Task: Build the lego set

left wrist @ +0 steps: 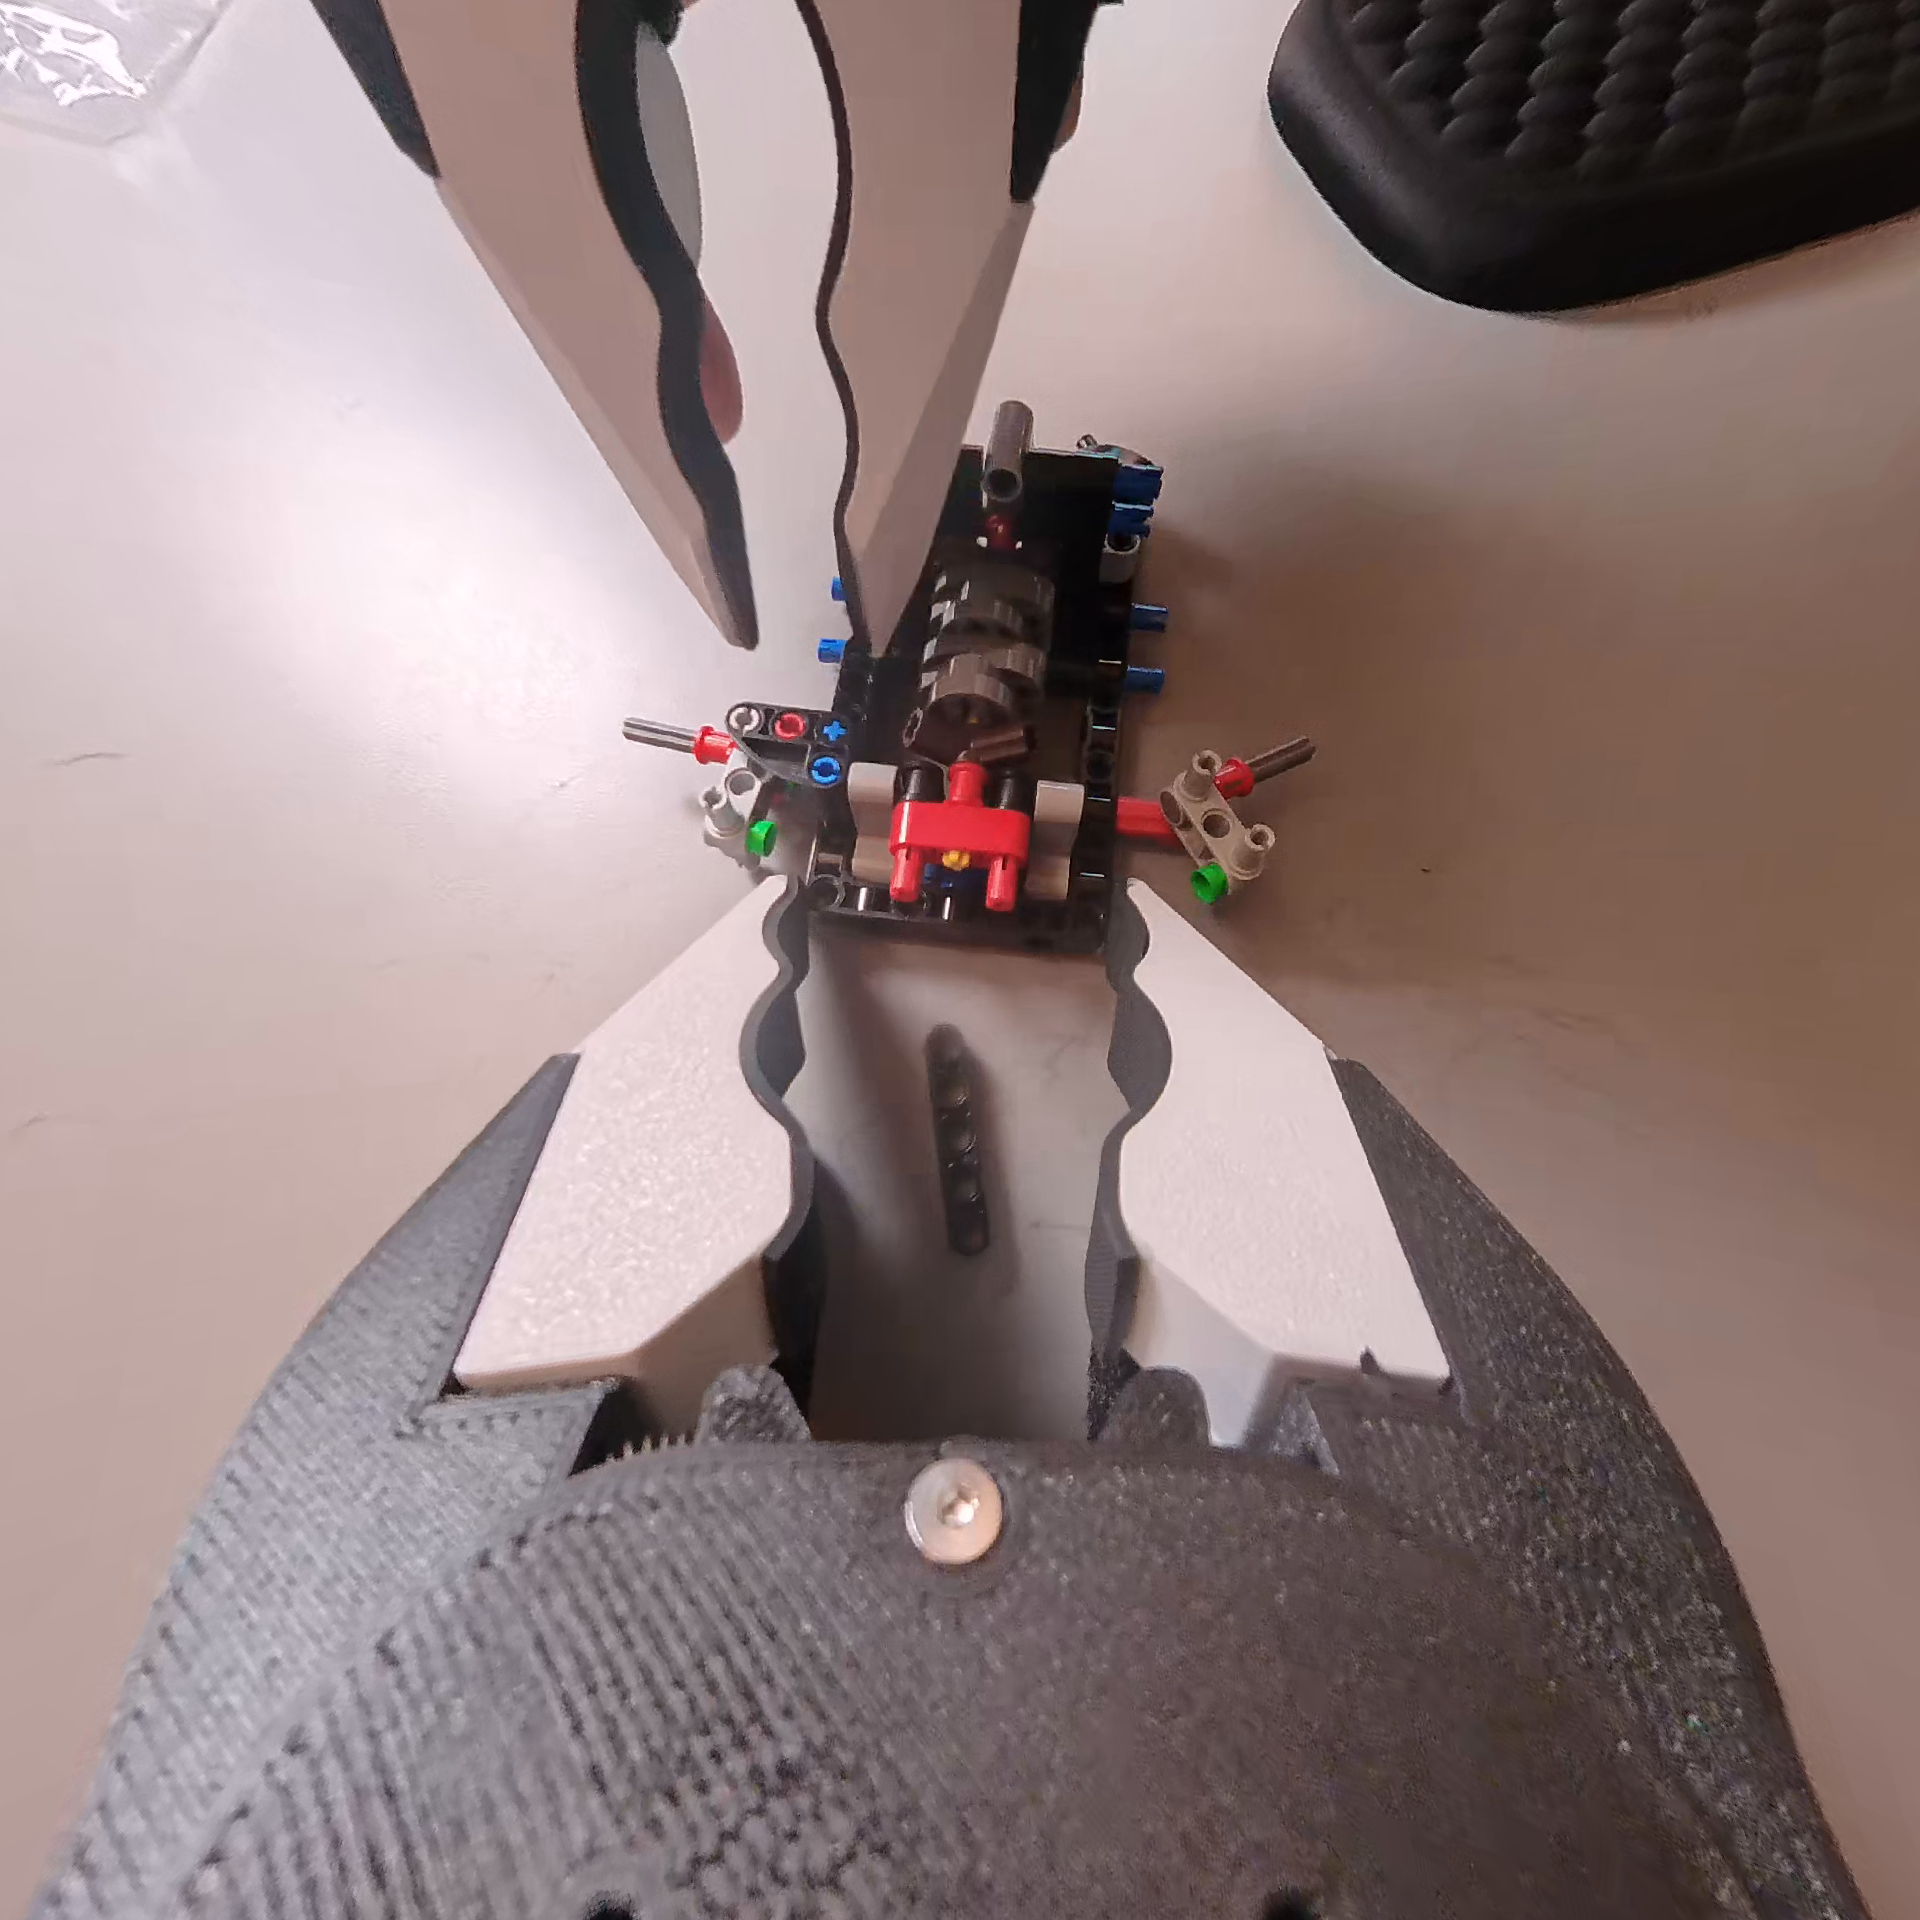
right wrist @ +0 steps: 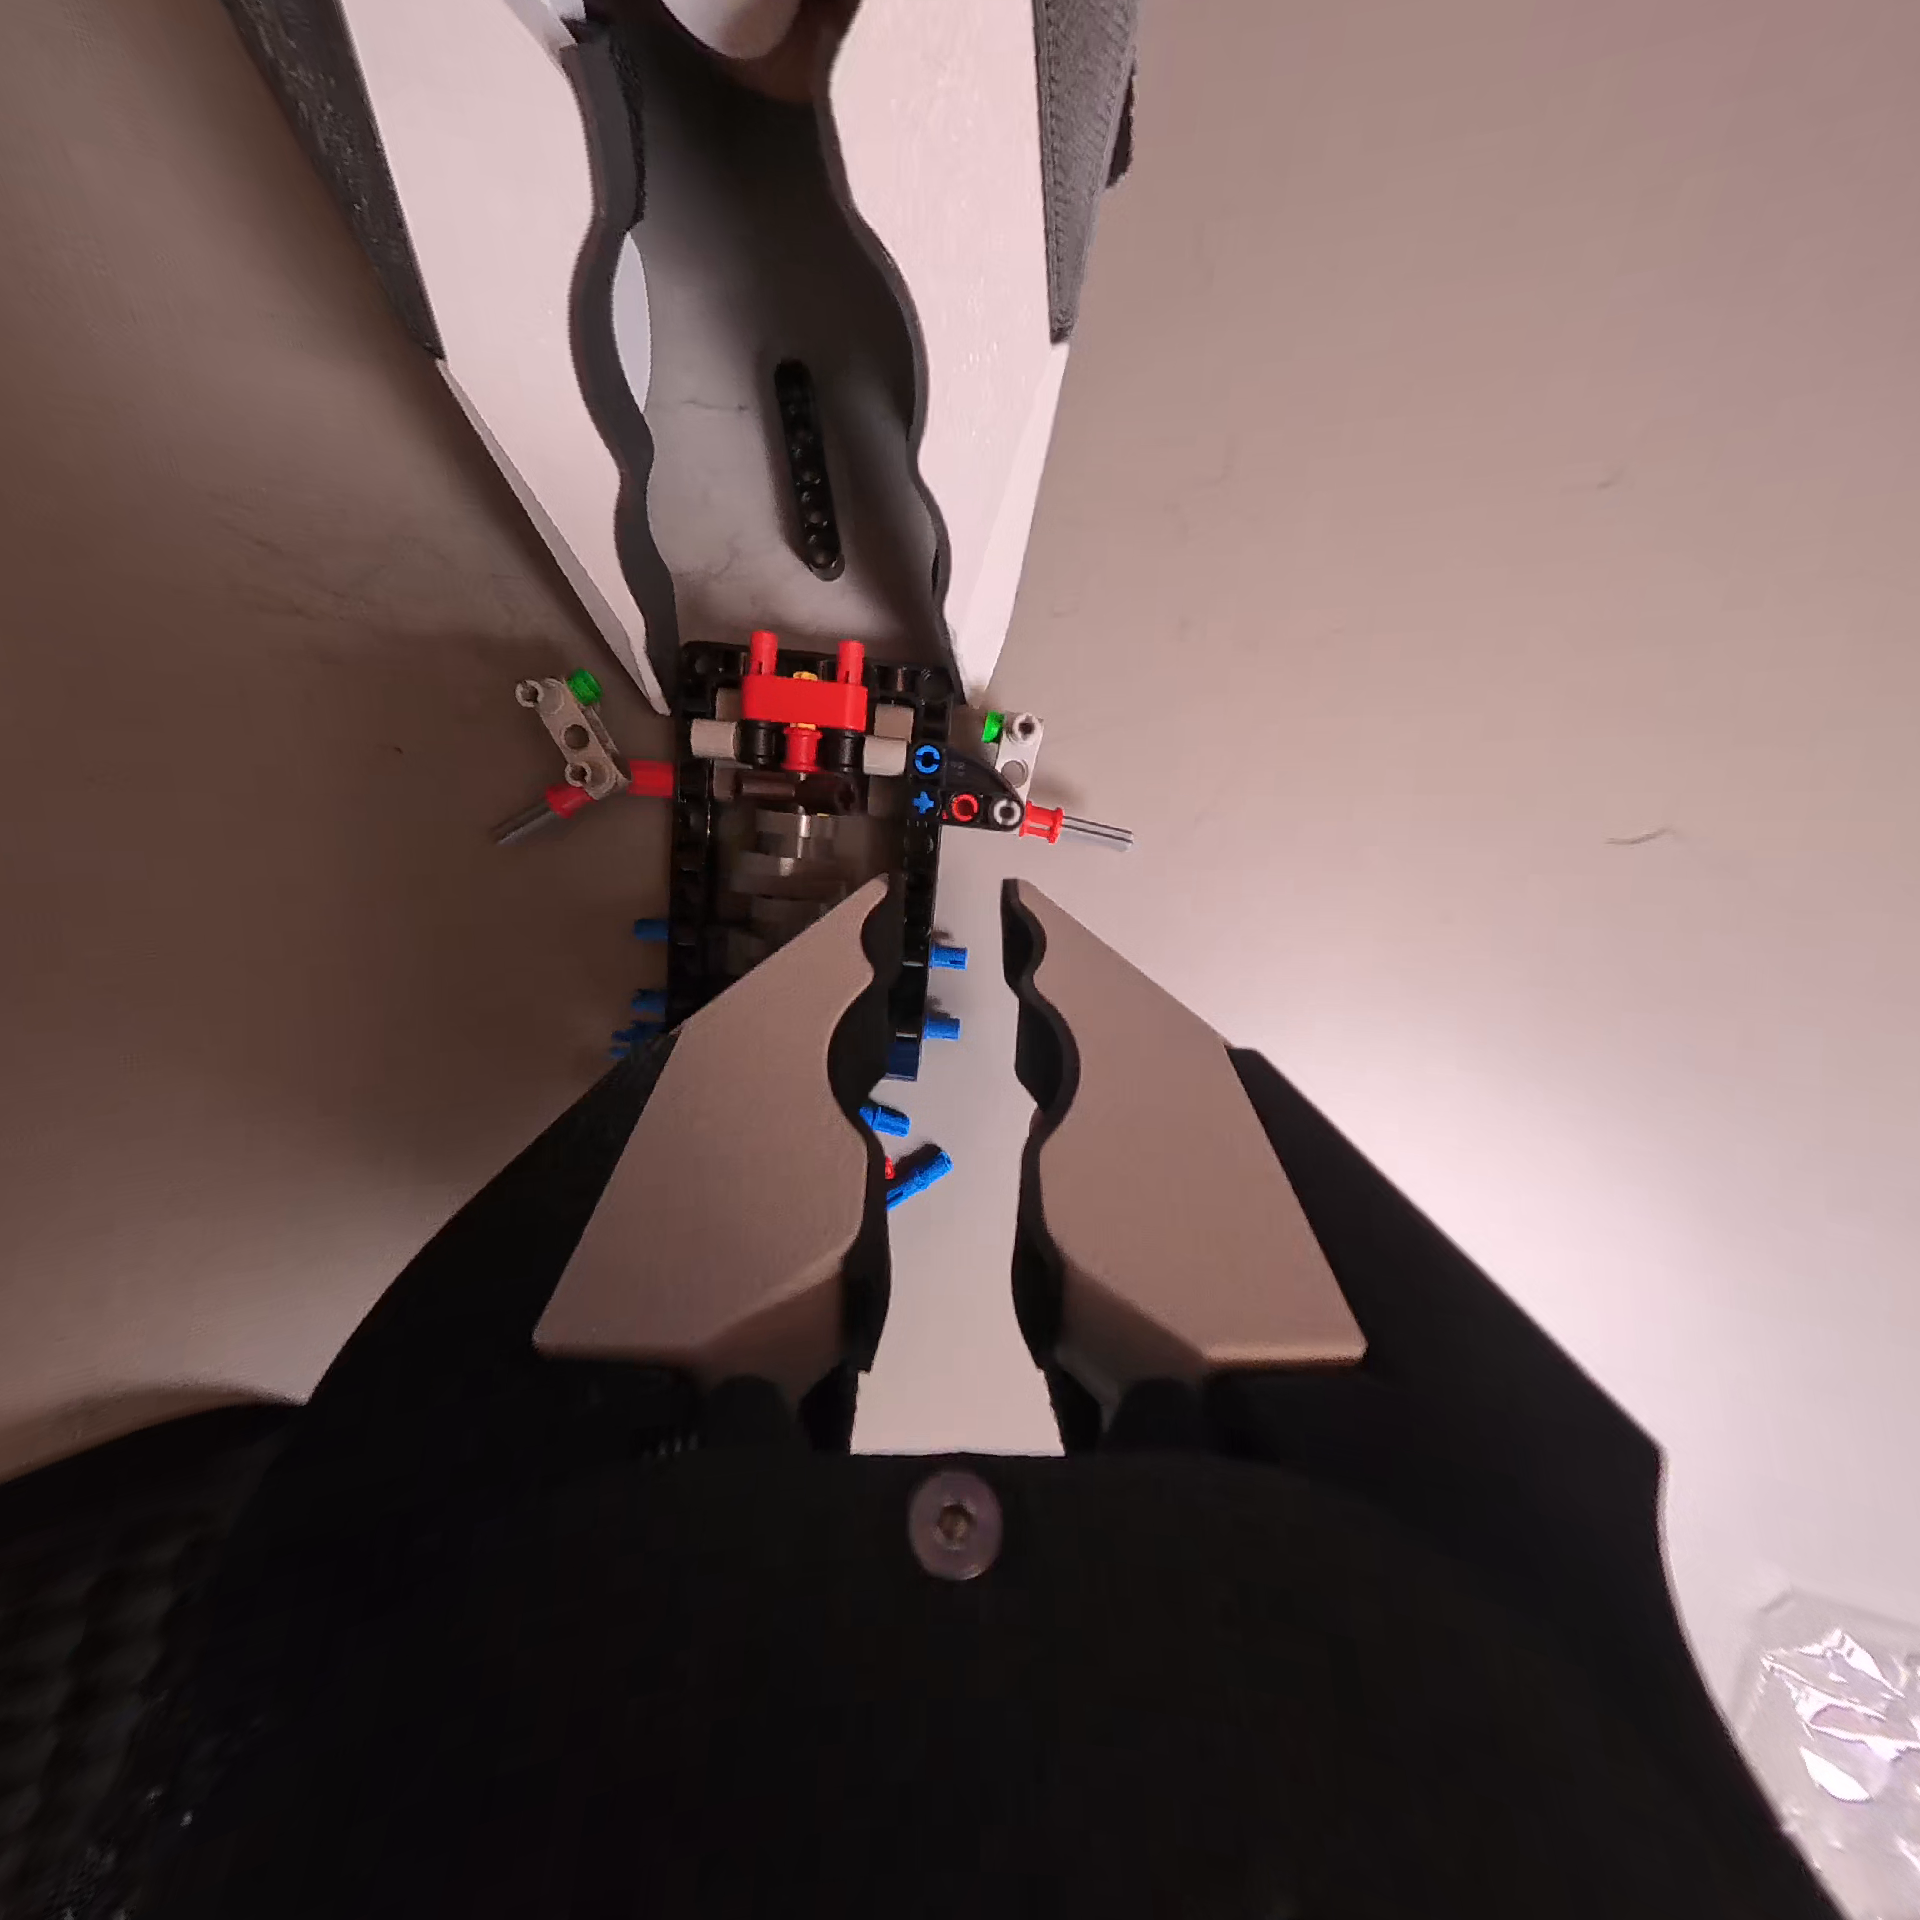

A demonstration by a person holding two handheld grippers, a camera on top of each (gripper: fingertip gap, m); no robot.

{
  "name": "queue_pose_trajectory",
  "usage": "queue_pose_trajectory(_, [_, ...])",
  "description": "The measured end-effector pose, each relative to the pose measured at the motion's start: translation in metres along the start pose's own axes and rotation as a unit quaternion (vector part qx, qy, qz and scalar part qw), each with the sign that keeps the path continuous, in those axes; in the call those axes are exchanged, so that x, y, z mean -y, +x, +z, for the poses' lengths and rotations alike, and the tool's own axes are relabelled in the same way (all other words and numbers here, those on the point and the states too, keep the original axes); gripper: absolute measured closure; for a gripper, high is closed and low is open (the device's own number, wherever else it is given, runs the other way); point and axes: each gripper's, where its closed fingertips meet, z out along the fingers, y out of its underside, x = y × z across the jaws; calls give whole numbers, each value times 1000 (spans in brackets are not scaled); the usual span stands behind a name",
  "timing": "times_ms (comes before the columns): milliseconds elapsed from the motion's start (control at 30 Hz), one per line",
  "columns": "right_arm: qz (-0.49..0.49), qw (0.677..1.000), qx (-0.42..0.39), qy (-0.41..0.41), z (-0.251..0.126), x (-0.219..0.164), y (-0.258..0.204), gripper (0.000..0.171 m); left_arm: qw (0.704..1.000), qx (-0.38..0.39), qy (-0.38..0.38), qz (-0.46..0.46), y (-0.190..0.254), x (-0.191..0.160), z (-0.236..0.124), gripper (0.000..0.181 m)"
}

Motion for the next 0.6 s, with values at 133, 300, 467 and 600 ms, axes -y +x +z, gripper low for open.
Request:
queue_pose_trajectory(133, [-17, 1000, -12, 19, 0, 12, 2, 163, 1000, -1, 3, 1, 0, 0, 0, 125])
queue_pose_trajectory(300, [-47, 999, 1, -4, 8, 14, 0, 159, 1000, -1, 3, 4, 0, 0, 0, 125])
queue_pose_trajectory(467, [-54, 998, 18, -31, 10, 13, 1, 159, 1000, -8, 3, -3, 0, 0, 0, 125])
queue_pose_trajectory(600, [-69, 996, 12, -47, 10, 13, 1, 159, 1000, -7, 3, -1, 0, 0, 0, 125])
